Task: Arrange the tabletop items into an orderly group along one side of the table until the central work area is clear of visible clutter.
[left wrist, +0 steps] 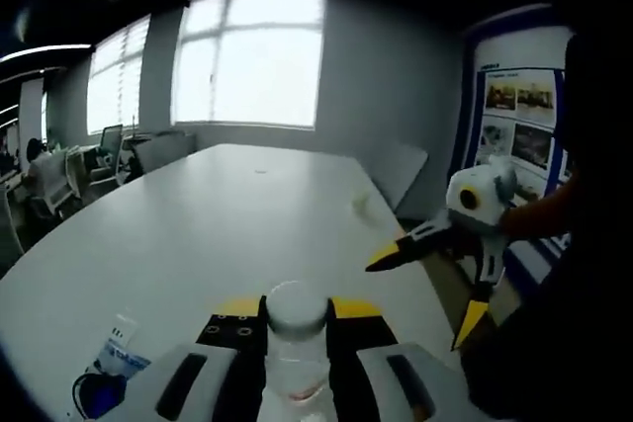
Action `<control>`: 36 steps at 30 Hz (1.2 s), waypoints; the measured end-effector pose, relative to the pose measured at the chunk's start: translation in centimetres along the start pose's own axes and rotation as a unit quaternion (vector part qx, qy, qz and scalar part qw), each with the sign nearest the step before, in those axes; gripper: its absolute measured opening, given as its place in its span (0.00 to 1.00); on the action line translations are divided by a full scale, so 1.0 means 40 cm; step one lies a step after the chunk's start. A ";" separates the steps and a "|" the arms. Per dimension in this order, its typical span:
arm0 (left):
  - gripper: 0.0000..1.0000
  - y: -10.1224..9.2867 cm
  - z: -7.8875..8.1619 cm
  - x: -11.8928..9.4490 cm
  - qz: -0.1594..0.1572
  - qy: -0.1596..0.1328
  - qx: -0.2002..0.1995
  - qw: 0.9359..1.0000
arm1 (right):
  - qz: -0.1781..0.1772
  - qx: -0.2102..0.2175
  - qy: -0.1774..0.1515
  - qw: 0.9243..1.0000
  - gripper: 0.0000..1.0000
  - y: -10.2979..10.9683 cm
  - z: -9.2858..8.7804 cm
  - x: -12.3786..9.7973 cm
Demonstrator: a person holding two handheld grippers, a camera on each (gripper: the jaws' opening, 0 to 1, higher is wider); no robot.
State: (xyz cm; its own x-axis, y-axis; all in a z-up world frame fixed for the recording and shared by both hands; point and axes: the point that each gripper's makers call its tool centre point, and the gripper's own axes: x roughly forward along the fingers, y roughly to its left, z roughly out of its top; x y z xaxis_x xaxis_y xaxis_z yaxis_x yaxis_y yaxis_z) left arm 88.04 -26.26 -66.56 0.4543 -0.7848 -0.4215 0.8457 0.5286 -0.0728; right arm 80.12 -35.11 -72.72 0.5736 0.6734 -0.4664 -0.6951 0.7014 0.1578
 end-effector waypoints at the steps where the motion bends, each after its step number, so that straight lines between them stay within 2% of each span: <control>1: 0.19 0.012 -0.002 -0.019 0.009 0.001 0.002 1.000 | 0.001 0.000 -0.001 1.000 0.88 0.001 0.002 0.002; 7: 0.19 0.074 -0.003 -0.113 0.057 -0.006 -0.012 0.998 | 0.012 -0.008 0.000 1.000 0.88 0.010 0.009 0.020; 8: 0.19 0.089 -0.004 -0.144 0.069 -0.010 -0.014 0.997 | 0.014 -0.009 -0.001 1.000 0.88 0.012 0.011 0.023; 17: 0.19 0.163 -0.058 -0.284 0.122 0.002 -0.034 0.992 | 0.028 -0.018 -0.004 0.999 0.88 0.031 0.026 0.048; 19: 0.19 0.185 -0.084 -0.331 0.138 0.006 -0.049 0.989 | 0.034 -0.018 -0.002 0.999 0.88 0.037 0.025 0.054; 22: 0.19 0.200 -0.108 -0.367 0.151 0.013 -0.049 0.987 | 0.037 -0.020 0.001 0.999 0.88 0.038 0.020 0.057; 27: 0.19 0.242 -0.168 -0.455 0.182 0.015 -0.072 0.981 | 0.038 -0.018 0.003 0.999 0.88 0.040 0.015 0.058; 31: 0.19 0.265 -0.208 -0.498 0.195 0.020 -0.079 0.977 | 0.037 -0.018 0.003 0.999 0.88 0.038 0.013 0.058; 36: 0.19 0.311 -0.277 -0.573 0.230 0.034 -0.101 0.967 | 0.033 -0.016 0.006 0.999 0.87 0.031 0.009 0.061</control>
State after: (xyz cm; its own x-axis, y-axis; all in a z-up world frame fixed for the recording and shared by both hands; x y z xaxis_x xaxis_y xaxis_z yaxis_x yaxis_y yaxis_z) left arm 85.04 1.87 -67.81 0.7446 -0.4313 -0.5094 0.4823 0.8753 -0.0361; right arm 80.81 -32.53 -73.36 0.5202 0.7154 -0.4665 -0.7452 0.6471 0.1612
